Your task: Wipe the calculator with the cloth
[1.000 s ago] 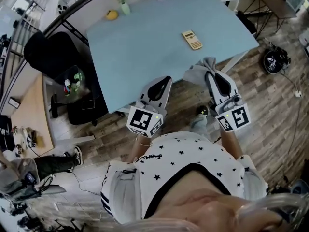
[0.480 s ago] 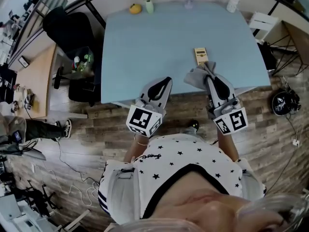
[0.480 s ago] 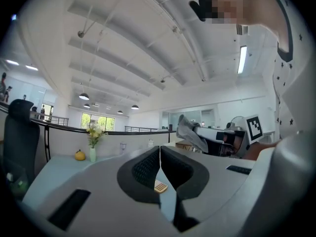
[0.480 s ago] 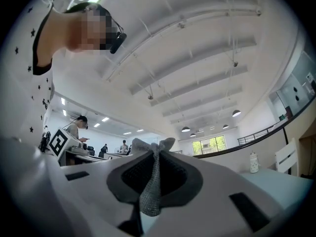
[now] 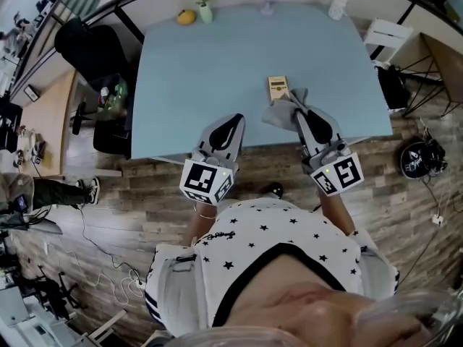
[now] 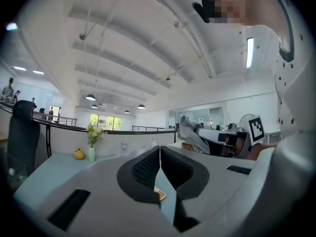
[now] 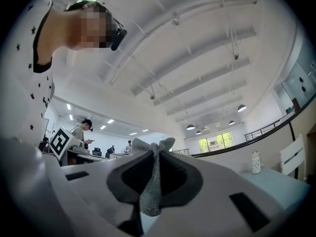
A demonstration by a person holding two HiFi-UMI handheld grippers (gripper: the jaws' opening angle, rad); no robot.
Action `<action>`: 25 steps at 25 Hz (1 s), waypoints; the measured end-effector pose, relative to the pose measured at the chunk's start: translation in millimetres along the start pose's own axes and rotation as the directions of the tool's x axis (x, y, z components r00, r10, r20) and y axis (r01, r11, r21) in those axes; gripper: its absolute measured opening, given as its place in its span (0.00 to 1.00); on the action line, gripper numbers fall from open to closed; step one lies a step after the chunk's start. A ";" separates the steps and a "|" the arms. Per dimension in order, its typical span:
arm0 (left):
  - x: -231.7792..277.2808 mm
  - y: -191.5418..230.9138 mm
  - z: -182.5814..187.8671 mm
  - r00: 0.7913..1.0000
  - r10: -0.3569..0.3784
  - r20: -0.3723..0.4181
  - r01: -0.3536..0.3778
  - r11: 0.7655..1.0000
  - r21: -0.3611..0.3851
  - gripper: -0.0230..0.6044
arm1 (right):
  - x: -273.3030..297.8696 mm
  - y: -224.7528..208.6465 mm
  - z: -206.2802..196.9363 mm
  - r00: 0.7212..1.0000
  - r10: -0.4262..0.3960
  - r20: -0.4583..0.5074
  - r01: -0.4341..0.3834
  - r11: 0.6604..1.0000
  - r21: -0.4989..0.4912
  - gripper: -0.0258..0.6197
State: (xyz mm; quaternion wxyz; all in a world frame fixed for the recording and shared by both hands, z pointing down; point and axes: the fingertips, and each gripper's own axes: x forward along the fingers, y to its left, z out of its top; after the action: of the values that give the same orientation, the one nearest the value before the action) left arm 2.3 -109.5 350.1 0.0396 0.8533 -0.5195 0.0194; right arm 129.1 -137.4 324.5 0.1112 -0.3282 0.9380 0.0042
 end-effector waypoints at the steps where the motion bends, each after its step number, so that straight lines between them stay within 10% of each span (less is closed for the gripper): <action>1: 5.0 -3.0 -1.4 1.000 0.005 -0.003 -0.005 1.000 -0.003 0.09 | -2.4 -5.5 0.0 1.000 0.002 -0.002 -0.002 1.000 0.000 0.09; 25: 119.7 12.8 -12.3 0.996 -0.081 -0.035 0.081 0.997 -0.004 0.09 | 18.6 -106.0 -40.2 0.990 -0.100 -0.099 0.101 0.995 -0.001 0.09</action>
State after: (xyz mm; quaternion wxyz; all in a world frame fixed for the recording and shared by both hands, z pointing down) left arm 46.0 -220.2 371.9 0.0508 0.8732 -0.4836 0.0321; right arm 172.0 -235.2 366.7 0.0653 -0.3747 0.9247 -0.0194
